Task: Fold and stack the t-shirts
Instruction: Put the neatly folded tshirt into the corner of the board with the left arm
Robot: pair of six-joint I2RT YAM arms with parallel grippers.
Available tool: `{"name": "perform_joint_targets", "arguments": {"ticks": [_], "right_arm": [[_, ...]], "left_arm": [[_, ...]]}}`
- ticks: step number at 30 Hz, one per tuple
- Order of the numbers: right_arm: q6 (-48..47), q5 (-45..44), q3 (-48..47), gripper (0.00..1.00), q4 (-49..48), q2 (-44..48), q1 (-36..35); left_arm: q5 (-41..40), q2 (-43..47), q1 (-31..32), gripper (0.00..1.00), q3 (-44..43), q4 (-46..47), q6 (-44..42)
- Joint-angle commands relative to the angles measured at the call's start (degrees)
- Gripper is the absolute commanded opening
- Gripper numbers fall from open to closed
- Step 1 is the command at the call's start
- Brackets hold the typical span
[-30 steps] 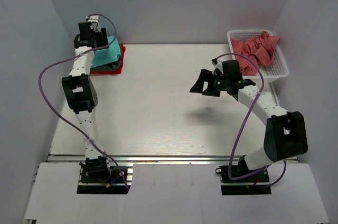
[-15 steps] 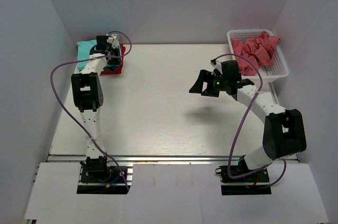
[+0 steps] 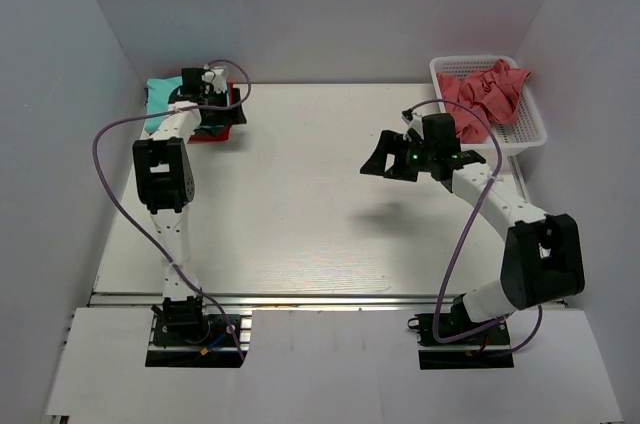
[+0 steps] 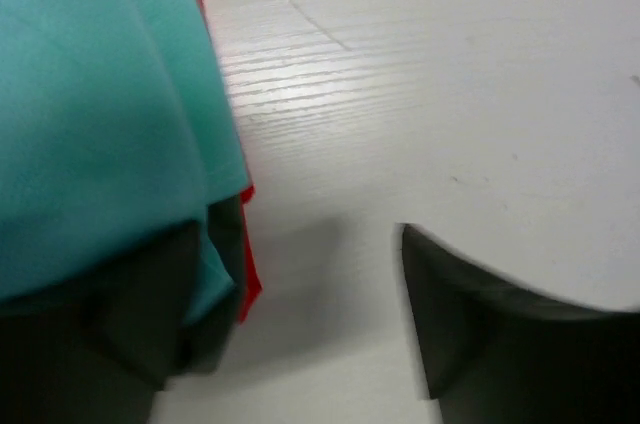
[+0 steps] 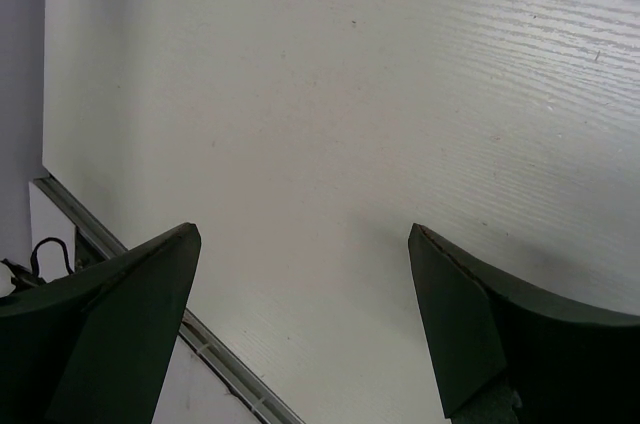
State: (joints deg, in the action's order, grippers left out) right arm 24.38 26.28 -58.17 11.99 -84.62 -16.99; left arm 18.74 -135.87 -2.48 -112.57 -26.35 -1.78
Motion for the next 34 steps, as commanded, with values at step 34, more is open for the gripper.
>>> {"name": "perform_joint_targets", "arguments": {"ticks": [34], "right_arm": [[3.0,-16.4,24.0,0.90,-15.7,27.1,0.0]], "left_arm": [[-17.5,75.9,28.7,1.00,69.0,13.8,16.6]]}}
